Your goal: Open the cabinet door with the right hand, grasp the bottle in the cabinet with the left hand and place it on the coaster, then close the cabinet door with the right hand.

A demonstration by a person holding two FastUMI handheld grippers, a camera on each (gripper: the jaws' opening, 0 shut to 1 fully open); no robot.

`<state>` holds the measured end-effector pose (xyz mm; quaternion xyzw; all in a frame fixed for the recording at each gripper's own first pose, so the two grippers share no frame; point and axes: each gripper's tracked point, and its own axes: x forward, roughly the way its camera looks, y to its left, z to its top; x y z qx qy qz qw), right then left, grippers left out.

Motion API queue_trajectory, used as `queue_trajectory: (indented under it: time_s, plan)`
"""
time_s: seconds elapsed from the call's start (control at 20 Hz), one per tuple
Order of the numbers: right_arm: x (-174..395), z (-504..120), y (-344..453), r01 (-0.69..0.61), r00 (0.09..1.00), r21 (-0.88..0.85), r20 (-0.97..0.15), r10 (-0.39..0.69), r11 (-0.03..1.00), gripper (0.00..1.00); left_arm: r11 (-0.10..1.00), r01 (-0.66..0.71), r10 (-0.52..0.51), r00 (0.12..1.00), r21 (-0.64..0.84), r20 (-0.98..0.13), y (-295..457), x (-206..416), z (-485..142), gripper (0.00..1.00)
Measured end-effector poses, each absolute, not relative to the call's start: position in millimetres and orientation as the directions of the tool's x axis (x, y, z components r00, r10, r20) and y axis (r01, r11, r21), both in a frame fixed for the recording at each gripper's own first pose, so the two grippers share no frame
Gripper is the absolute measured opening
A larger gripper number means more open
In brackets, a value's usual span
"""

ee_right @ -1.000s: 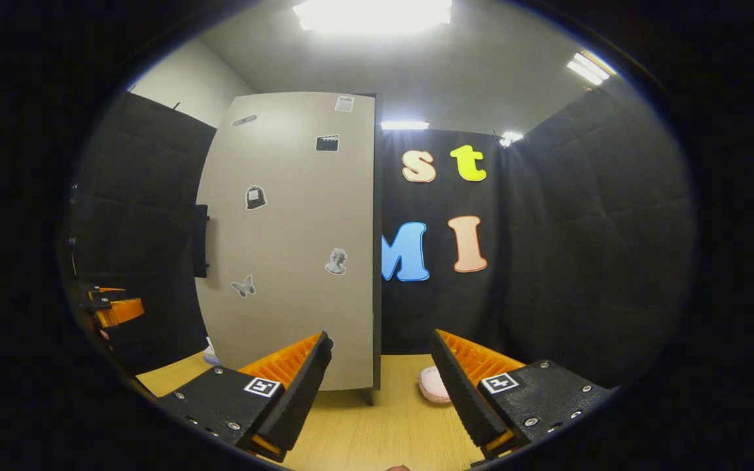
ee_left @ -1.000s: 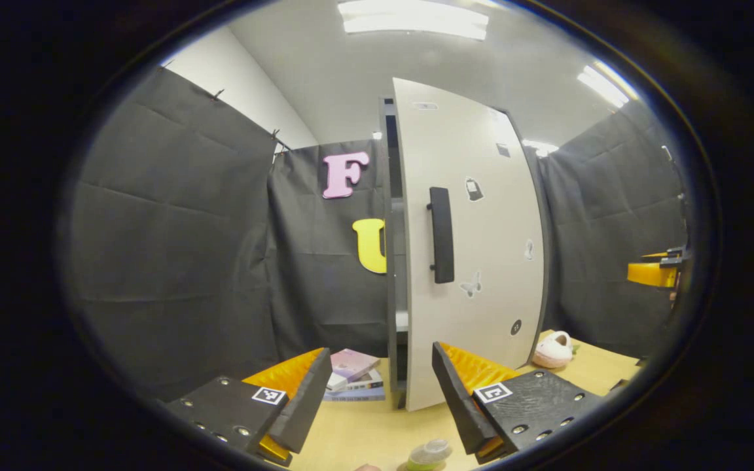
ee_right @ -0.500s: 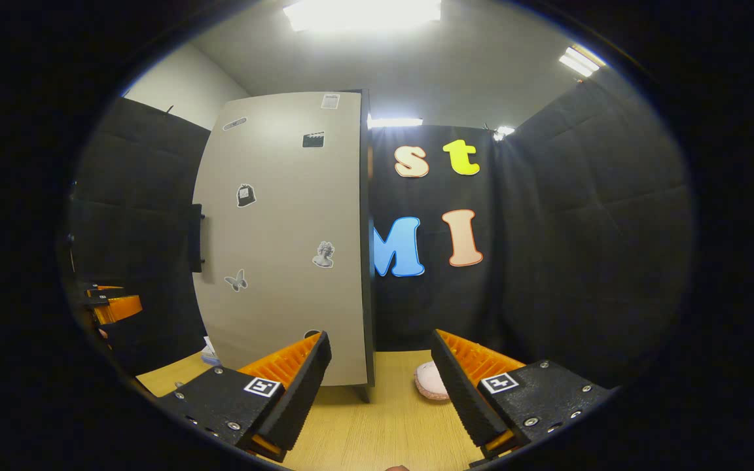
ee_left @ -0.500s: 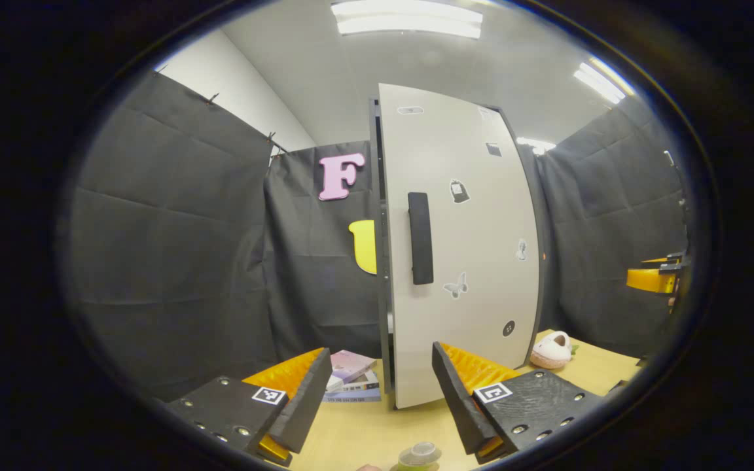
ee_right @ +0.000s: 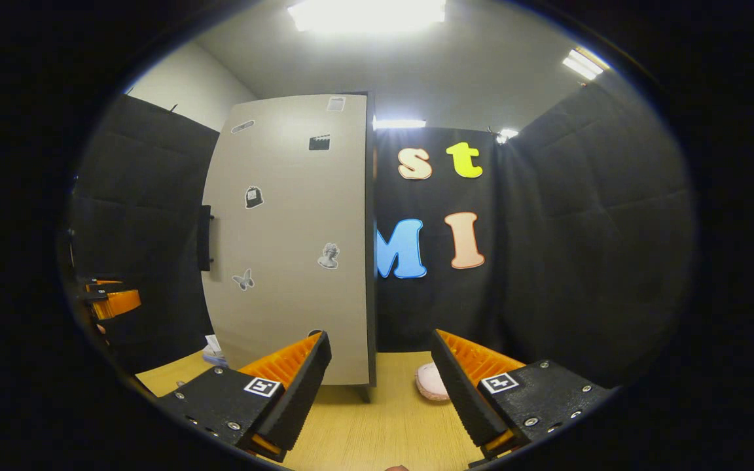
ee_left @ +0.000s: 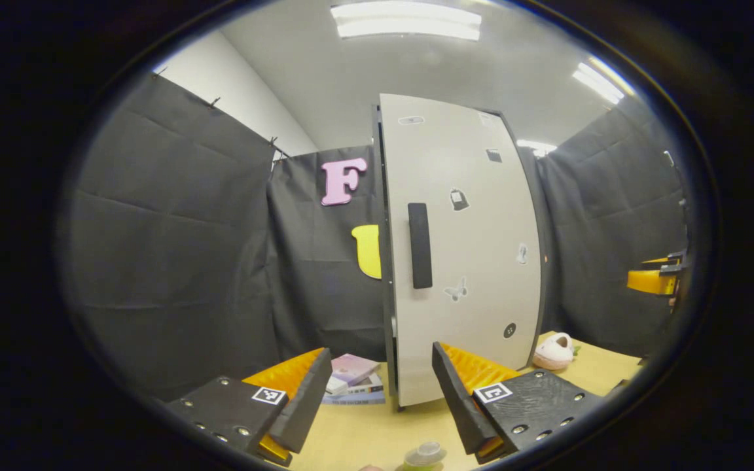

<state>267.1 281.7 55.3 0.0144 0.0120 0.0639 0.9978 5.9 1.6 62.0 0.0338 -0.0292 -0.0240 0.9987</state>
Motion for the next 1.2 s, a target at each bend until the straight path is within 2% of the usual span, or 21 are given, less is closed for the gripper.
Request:
queue_trajectory:
  time_s: [0.05, 0.25, 0.3, 0.4, 0.45, 0.5, 0.6, 0.65, 0.9, 0.95, 1.05, 1.1, 1.15, 1.2]
  plan:
    - [267, 56, 282, -0.127, 0.992, 0.031, -0.021, 0.128, 0.991, 0.95, 0.996, 0.047, -0.051, 0.997, 0.071, 0.057, 3, 5, 62, 0.84]
    - [265, 58, 288, -0.13, 0.991, 0.03, -0.019, 0.131, 0.991, 0.95, 0.996, 0.053, -0.057, 0.997, 0.072, 0.058, 3, 5, 65, 0.92]
    - [266, 57, 289, -0.131, 0.991, 0.03, -0.018, 0.131, 0.991, 0.95, 0.996, 0.053, -0.057, 0.997, 0.073, 0.059, 4, 6, 64, 0.88]
    - [266, 59, 292, -0.131, 0.991, 0.03, -0.017, 0.132, 0.991, 0.95, 0.996, 0.053, -0.058, 0.996, 0.078, 0.063, 4, 6, 65, 0.92]
    - [266, 60, 293, -0.131, 0.991, 0.034, -0.013, 0.132, 0.991, 0.95, 0.995, 0.052, -0.058, 0.996, 0.081, 0.066, 6, 5, 67, 0.88]
    - [267, 60, 295, -0.134, 0.991, 0.038, -0.011, 0.134, 0.99, 0.95, 0.995, 0.052, -0.057, 0.996, 0.082, 0.069, 7, 5, 69, 0.92]
    - [267, 62, 294, -0.132, 0.991, 0.037, -0.01, 0.132, 0.991, 0.95, 0.995, 0.051, -0.057, 0.996, 0.085, 0.074, 8, 5, 69, 0.92]
    - [267, 62, 295, -0.131, 0.991, 0.036, -0.009, 0.131, 0.991, 0.95, 0.995, 0.05, -0.057, 0.996, 0.087, 0.074, 8, 6, 69, 0.88]
    - [268, 62, 297, -0.127, 0.992, 0.035, -0.008, 0.127, 0.991, 0.95, 0.995, 0.049, -0.056, 0.996, 0.085, 0.076, 8, 7, 69, 0.88]
    - [267, 61, 298, -0.128, 0.992, 0.035, -0.01, 0.128, 0.991, 0.95, 0.995, 0.049, -0.056, 0.996, 0.087, 0.076, 8, 7, 69, 0.92]
    - [267, 60, 298, -0.127, 0.992, 0.039, -0.012, 0.128, 0.991, 0.95, 0.995, 0.051, -0.058, 0.995, 0.089, 0.078, 8, 7, 69, 0.88]
    - [267, 61, 298, -0.126, 0.992, 0.04, -0.012, 0.127, 0.991, 0.95, 0.995, 0.051, -0.058, 0.995, 0.089, 0.078, 8, 8, 69, 0.92]
    - [266, 61, 298, -0.125, 0.992, 0.042, -0.011, 0.126, 0.991, 0.95, 0.995, 0.053, -0.061, 0.995, 0.089, 0.08, 8, 8, 69, 0.88]
    - [266, 62, 298, -0.123, 0.992, 0.043, -0.01, 0.124, 0.991, 0.95, 0.995, 0.053, -0.061, 0.995, 0.089, 0.081, 8, 8, 69, 0.92]
